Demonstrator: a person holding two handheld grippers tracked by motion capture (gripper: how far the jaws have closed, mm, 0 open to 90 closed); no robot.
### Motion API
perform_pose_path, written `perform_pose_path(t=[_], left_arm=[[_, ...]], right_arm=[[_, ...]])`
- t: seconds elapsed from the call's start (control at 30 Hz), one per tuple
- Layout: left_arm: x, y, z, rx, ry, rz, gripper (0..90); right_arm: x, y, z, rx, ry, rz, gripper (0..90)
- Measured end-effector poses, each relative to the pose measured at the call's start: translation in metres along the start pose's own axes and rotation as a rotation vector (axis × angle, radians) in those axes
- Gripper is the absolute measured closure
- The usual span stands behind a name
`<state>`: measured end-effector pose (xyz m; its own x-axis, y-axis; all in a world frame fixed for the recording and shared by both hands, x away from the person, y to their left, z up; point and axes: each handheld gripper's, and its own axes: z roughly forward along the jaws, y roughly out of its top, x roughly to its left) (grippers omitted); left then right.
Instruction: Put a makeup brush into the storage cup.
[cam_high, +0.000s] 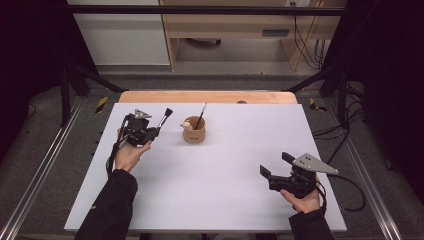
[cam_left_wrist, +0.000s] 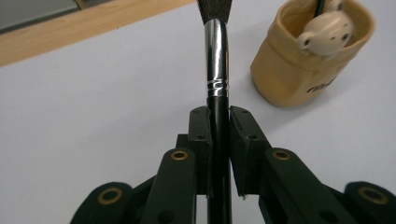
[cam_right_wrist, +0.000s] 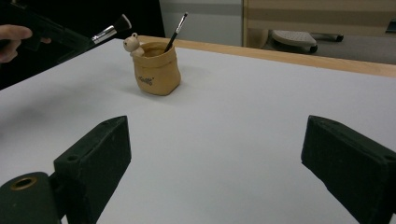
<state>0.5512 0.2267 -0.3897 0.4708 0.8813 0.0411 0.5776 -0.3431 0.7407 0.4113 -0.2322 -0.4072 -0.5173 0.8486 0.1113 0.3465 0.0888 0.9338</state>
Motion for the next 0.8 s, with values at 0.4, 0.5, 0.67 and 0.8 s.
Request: perform_pose_path(t=[0.4, 0.5, 0.67, 0.8], left_arm=[[-0.020, -0.011, -0.042, -0.137, -0.013, 0.022, 79.3], [-0.026, -0.014, -0.049, -0.165, -0.021, 0.024, 79.3], [-0.038, -0.017, -0.059, -0.203, -0.040, 0.036, 79.3], [-0.050, -0.018, -0.065, -0.223, -0.049, 0.057, 79.3]], right_arm=[[0.003, 0.003, 0.001, -0.001, 0.020, 0.013, 10.2], [0.005, 0.004, 0.003, 0.003, 0.028, 0.013, 10.7], [0.008, 0.007, 0.004, 0.002, 0.041, 0.017, 10.9], [0.012, 0.012, 0.006, -0.006, 0.052, 0.018, 10.9]])
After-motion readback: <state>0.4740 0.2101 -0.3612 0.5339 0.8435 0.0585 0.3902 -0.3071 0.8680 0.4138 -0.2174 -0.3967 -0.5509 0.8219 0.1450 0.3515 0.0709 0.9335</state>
